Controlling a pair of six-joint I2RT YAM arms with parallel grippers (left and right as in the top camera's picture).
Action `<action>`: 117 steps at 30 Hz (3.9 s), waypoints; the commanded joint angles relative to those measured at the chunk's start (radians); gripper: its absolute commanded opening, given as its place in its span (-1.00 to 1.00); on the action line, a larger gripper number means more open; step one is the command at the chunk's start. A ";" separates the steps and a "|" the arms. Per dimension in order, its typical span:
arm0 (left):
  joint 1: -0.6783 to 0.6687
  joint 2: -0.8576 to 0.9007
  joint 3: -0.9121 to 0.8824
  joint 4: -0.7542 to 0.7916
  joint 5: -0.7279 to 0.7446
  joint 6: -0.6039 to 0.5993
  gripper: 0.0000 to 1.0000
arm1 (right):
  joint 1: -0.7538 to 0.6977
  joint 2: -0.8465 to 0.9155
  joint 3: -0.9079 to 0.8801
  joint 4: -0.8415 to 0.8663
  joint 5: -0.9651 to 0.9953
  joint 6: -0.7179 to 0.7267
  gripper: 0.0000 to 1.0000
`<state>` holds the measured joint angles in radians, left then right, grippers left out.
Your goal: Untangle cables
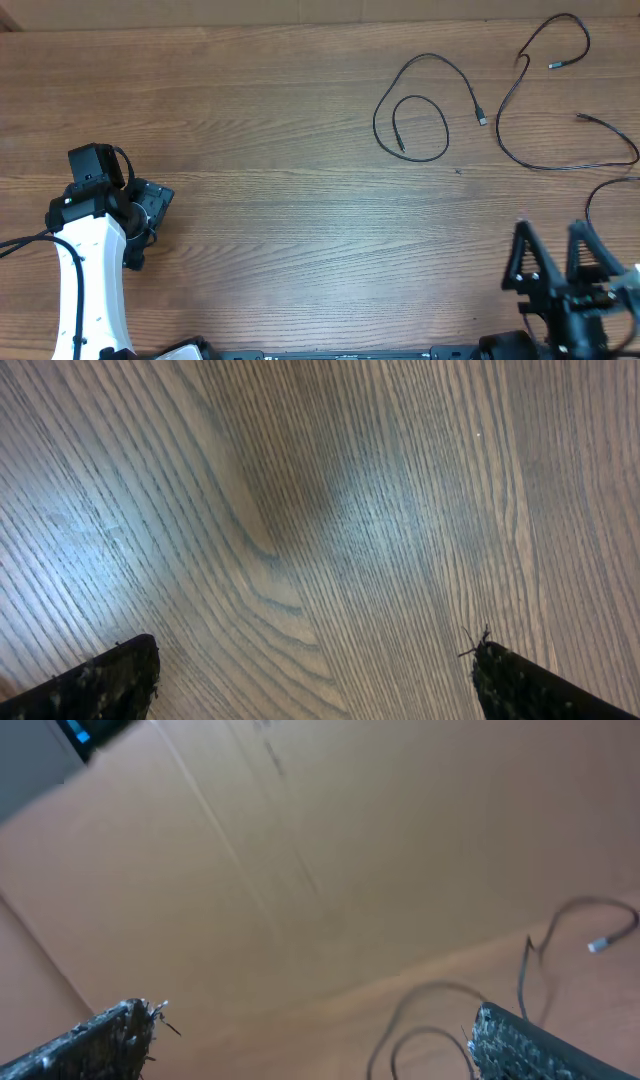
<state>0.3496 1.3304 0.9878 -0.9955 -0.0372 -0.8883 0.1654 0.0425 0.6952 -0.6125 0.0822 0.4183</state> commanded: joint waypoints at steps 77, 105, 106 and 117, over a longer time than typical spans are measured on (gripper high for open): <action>0.003 -0.015 0.002 0.002 0.004 -0.010 0.99 | -0.127 -0.040 -0.687 0.533 -0.009 0.001 1.00; 0.003 -0.015 0.002 0.002 0.004 -0.010 0.99 | -0.137 -0.040 -0.688 0.525 -0.057 -0.390 1.00; 0.003 -0.015 0.002 0.002 0.004 -0.010 0.99 | -0.137 -0.040 -0.688 0.526 -0.057 -0.390 0.99; 0.003 -0.015 0.002 0.002 0.004 -0.010 0.99 | -0.137 -0.040 -0.688 0.527 -0.057 -0.390 1.00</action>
<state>0.3496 1.3304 0.9878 -0.9955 -0.0372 -0.8883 0.0269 0.0139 0.0185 -0.0902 0.0296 0.0387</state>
